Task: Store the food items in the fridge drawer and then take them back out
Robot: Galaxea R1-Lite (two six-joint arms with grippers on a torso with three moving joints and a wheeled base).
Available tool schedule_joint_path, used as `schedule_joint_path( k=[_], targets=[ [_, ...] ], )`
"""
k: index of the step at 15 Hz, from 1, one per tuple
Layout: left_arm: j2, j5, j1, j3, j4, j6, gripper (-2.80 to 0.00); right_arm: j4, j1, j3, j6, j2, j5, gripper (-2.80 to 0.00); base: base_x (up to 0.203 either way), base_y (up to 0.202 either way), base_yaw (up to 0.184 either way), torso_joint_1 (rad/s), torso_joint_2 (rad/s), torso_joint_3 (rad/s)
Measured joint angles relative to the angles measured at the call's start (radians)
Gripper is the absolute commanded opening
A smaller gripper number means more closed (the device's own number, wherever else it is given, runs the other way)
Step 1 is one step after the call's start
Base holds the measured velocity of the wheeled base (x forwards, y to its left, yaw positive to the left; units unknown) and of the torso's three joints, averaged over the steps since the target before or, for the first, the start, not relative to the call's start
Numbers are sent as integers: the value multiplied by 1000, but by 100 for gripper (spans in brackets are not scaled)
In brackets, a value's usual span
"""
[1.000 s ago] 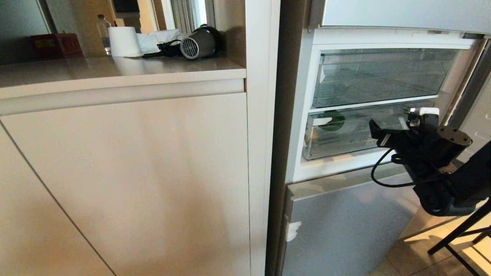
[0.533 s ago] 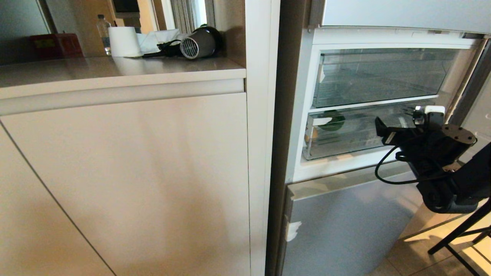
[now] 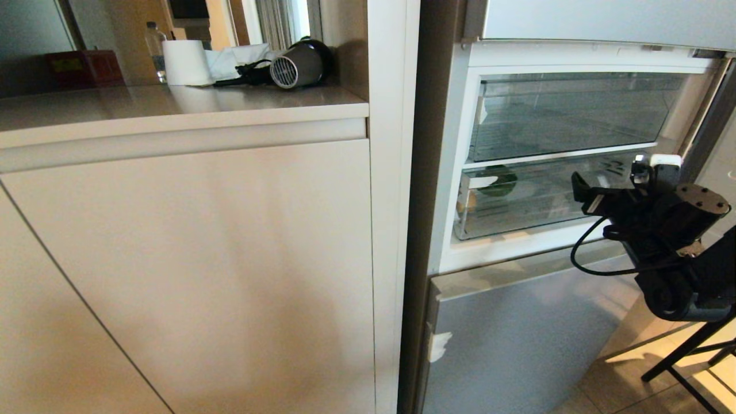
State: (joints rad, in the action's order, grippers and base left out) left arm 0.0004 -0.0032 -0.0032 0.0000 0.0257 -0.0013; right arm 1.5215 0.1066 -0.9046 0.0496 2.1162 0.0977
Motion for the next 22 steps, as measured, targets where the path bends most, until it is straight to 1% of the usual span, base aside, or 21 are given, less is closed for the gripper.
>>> schedule_joint_path(
  k=[5,7,8,9,11,12,13,15,17,22],
  targets=[
    [0,0,0,0,0,0,-280,0,2,94,-7,-67,-2,0,0,0,0,0,0,0],
    [0,0,0,0,0,0,-280,0,2,133,-31,-76,-26,0,0,0,0,0,0,0],
    [0,0,0,0,0,0,-280,0,2,139,-48,-74,-56,0,0,0,0,0,0,0],
    [0,0,0,0,0,0,-280,-1,2,144,-58,-72,-108,0,0,0,0,0,0,0],
    [0,0,0,0,0,0,-280,-1,3,151,-57,-75,-260,0,0,0,0,0,0,0],
    [0,0,0,0,0,0,-280,0,-2,157,-50,-81,-313,0,0,0,0,0,0,0],
    [0,0,0,0,0,0,-280,0,-15,168,-30,-89,-334,0,0,0,0,0,0,0],
    [0,0,0,0,0,0,-280,-1,-42,200,38,-104,-327,0,0,0,0,0,0,0],
    [0,0,0,0,0,0,-280,0,-61,228,74,-128,-280,0,0,0,0,0,0,0],
    [0,0,0,0,0,0,-280,0,-71,160,139,-117,-176,0,0,0,0,0,0,0]
  ],
)
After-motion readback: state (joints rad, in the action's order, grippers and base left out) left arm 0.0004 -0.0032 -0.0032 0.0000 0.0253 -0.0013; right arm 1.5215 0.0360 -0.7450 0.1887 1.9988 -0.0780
